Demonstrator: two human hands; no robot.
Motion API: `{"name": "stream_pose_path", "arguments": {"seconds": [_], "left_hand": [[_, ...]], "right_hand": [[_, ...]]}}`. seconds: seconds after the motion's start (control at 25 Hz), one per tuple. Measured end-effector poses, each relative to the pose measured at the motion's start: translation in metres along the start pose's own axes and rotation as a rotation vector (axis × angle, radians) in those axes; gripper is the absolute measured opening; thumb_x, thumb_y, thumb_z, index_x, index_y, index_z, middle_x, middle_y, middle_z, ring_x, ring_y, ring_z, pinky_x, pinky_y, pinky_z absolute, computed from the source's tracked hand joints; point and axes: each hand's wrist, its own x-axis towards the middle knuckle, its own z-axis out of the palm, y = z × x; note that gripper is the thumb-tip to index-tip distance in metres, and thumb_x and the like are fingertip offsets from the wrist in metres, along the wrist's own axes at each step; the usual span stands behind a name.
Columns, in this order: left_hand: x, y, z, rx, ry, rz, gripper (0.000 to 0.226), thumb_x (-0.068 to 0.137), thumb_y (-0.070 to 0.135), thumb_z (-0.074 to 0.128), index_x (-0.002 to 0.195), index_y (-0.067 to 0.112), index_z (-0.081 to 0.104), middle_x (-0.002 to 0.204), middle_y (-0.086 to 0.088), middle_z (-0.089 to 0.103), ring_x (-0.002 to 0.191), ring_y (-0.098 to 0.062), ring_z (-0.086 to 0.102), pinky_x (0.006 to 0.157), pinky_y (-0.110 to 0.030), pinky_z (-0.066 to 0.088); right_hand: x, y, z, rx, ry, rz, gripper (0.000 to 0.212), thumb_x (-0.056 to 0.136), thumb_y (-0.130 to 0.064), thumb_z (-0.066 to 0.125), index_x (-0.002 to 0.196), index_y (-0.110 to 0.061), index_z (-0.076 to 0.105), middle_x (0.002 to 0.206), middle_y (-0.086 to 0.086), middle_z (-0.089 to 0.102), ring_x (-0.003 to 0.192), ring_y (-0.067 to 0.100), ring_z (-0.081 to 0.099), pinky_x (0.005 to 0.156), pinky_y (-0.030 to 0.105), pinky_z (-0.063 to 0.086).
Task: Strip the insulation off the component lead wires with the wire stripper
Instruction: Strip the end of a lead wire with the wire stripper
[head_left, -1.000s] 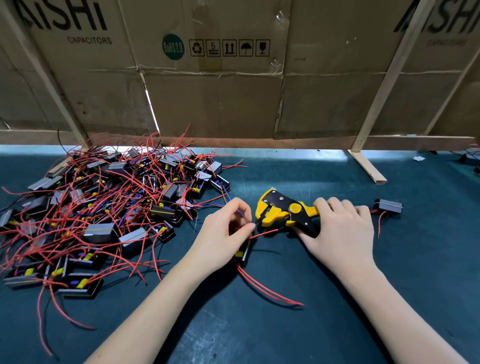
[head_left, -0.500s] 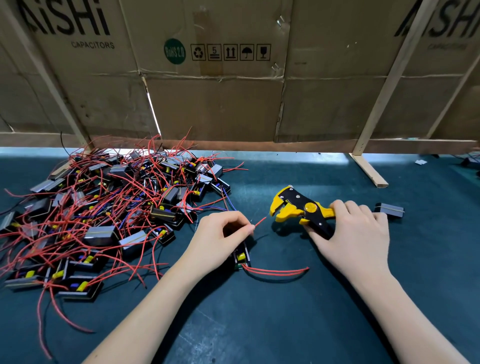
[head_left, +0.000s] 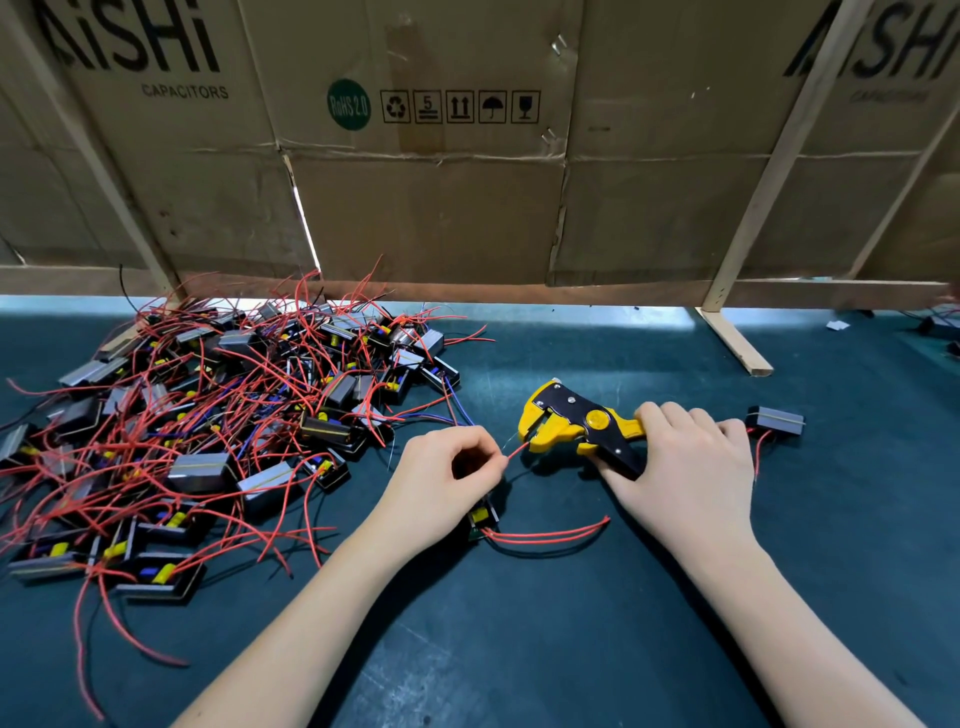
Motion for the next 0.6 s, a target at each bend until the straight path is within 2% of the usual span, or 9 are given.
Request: {"name": "stream_pose_path", "arguments": {"seconds": [0.16, 0.36, 0.44, 0.52, 0.6], "left_hand": [[0.0, -0.001, 0.0, 0.001, 0.0, -0.007, 0.016, 0.089, 0.016, 0.067, 0.074, 0.012, 0.066, 0.065, 0.0, 0.065, 0.056, -0.003, 0.052, 0.063, -0.021, 0.044], [0.0, -0.002, 0.0, -0.004, -0.002, -0.007, 0.017, 0.089, 0.017, 0.068, 0.073, 0.013, 0.066, 0.065, 0.0, 0.065, 0.057, -0.005, 0.054, 0.066, -0.027, 0.047], [0.0, -0.003, -0.001, -0.003, 0.001, -0.004, 0.017, 0.089, 0.019, 0.068, 0.073, 0.014, 0.066, 0.065, 0.002, 0.065, 0.056, -0.004, 0.053, 0.065, -0.027, 0.046], [0.0, -0.003, -0.002, 0.054, 0.025, -0.003, 0.017, 0.088, 0.022, 0.069, 0.072, 0.017, 0.066, 0.061, 0.005, 0.062, 0.053, -0.002, 0.048, 0.063, -0.027, 0.044], [0.0, -0.002, -0.003, 0.131, 0.072, -0.005, 0.017, 0.088, 0.023, 0.068, 0.072, 0.018, 0.065, 0.06, 0.007, 0.06, 0.052, -0.003, 0.046, 0.062, -0.029, 0.044]], "right_hand": [[0.001, 0.0, -0.006, 0.028, -0.056, -0.01, 0.049, 0.066, -0.055, 0.08, 0.064, -0.013, 0.054, 0.057, 0.002, 0.056, 0.056, 0.03, 0.057, 0.063, 0.034, 0.022], [0.0, -0.003, -0.013, 0.024, -0.121, 0.057, 0.052, 0.064, -0.056, 0.081, 0.054, -0.017, 0.05, 0.049, 0.003, 0.054, 0.05, 0.03, 0.057, 0.052, 0.026, 0.019], [-0.001, -0.004, -0.011, 0.019, -0.094, 0.038, 0.049, 0.065, -0.057, 0.08, 0.059, -0.015, 0.055, 0.054, 0.003, 0.056, 0.055, 0.031, 0.058, 0.054, 0.029, 0.024], [-0.002, -0.003, -0.008, 0.008, -0.048, 0.023, 0.051, 0.067, -0.058, 0.077, 0.075, -0.011, 0.06, 0.067, 0.006, 0.059, 0.066, 0.032, 0.058, 0.064, 0.037, 0.033], [0.0, 0.003, -0.007, 0.033, 0.025, 0.084, 0.054, 0.07, -0.06, 0.075, 0.085, -0.01, 0.061, 0.075, 0.008, 0.06, 0.073, 0.034, 0.058, 0.07, 0.041, 0.035]]}}
